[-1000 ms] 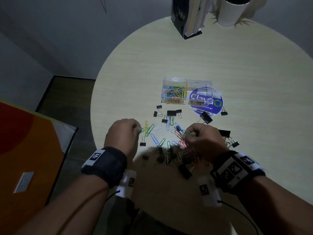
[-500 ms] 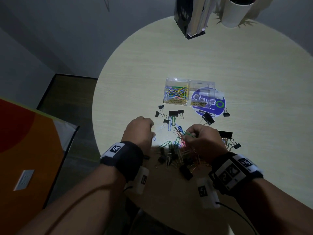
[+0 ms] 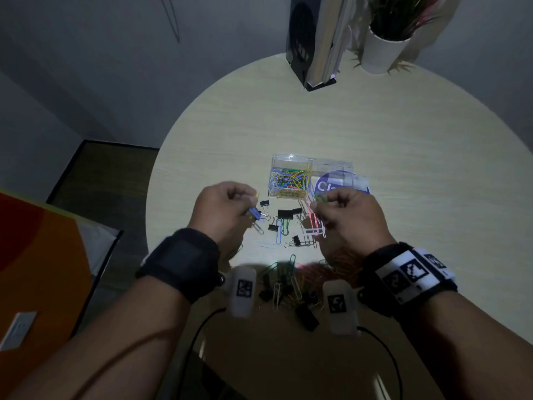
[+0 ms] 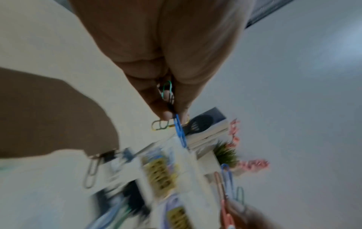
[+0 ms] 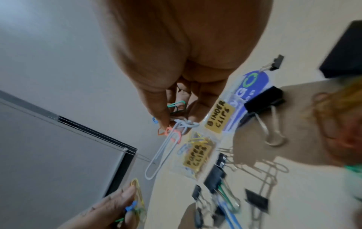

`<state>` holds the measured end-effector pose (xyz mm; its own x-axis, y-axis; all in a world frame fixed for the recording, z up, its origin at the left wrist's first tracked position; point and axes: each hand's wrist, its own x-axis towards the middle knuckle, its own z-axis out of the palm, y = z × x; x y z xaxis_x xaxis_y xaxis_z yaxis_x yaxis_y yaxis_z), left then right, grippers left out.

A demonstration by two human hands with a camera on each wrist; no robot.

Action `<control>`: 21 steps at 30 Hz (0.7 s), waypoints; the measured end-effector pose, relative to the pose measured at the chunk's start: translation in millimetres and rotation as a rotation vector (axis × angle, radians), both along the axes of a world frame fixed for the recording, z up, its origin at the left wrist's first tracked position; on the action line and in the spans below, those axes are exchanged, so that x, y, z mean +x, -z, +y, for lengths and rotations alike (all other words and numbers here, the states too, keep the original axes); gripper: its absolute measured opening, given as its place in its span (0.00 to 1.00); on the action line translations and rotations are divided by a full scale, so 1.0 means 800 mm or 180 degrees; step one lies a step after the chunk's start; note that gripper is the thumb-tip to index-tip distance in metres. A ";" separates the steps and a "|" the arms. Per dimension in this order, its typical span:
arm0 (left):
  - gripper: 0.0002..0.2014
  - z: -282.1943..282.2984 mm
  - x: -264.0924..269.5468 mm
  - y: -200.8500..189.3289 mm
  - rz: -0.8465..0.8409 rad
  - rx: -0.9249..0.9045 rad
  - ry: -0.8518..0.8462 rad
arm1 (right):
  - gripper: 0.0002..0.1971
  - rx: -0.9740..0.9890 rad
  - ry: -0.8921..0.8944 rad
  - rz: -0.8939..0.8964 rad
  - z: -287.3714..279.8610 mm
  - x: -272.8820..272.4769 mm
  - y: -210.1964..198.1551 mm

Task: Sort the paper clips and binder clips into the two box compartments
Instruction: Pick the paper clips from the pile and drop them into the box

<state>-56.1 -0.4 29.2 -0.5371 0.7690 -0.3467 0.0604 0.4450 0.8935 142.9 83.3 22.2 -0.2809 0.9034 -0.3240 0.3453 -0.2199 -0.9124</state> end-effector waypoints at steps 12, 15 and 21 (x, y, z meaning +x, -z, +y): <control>0.07 0.113 0.025 0.016 0.1562 0.0406 0.0533 | 0.05 0.0778 0.0570 -0.0124 0.090 -0.045 -0.027; 0.11 0.107 0.028 0.030 0.1914 0.0222 0.1083 | 0.05 0.1042 0.0538 -0.0326 0.098 -0.055 -0.020; 0.13 0.090 0.025 0.024 0.1321 0.0401 0.0440 | 0.04 0.1548 0.0083 -0.1041 0.098 -0.077 0.007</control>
<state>-36.3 71.9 10.0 -0.5002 0.8656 -0.0229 0.4761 0.2970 0.8277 81.0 162.0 16.8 -0.2118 0.9753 0.0632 0.6261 0.1851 -0.7574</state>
